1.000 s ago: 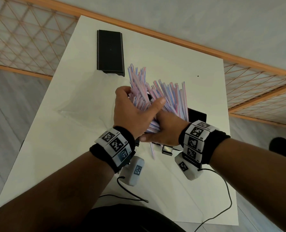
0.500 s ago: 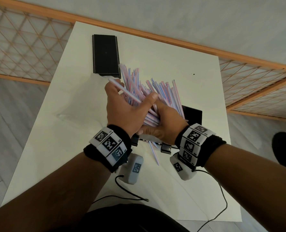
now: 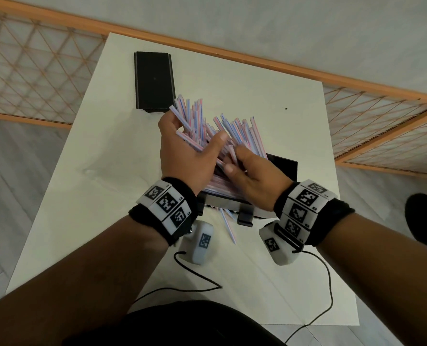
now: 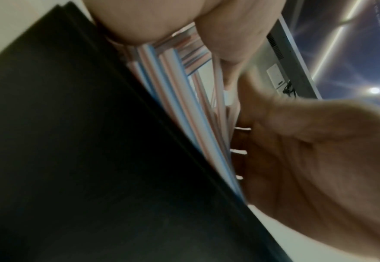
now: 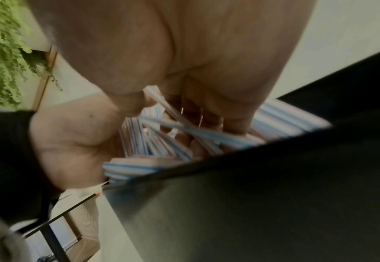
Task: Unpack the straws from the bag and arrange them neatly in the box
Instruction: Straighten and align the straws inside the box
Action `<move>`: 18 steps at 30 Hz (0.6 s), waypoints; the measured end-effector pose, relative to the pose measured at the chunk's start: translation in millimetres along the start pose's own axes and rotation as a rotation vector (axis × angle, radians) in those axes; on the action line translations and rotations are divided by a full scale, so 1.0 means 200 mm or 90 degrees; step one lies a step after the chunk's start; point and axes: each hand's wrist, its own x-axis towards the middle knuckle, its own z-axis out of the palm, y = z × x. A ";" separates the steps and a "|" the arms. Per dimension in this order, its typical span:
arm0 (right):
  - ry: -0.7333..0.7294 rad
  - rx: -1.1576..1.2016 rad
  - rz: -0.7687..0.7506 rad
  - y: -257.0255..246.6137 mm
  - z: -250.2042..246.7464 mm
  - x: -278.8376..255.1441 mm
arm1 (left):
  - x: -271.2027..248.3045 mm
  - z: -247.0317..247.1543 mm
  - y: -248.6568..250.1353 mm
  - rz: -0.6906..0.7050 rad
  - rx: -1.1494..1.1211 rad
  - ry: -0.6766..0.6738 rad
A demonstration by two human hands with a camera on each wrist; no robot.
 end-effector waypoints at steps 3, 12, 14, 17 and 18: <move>0.041 -0.013 -0.011 0.01 -0.04 0.00 | -0.01 0.01 -0.01 0.007 0.000 0.011; 0.209 0.083 -0.124 -0.24 -0.29 -0.06 | -0.02 0.00 -0.02 -0.018 -0.031 -0.008; 0.176 0.029 -0.106 -0.24 -0.26 -0.06 | -0.02 -0.01 -0.01 -0.020 -0.052 0.004; 0.101 -0.113 -0.029 -0.16 -0.15 -0.06 | 0.00 -0.02 0.00 -0.015 -0.151 0.026; 0.109 -0.143 -0.023 -0.12 -0.12 -0.07 | 0.01 -0.02 0.00 -0.013 -0.190 0.033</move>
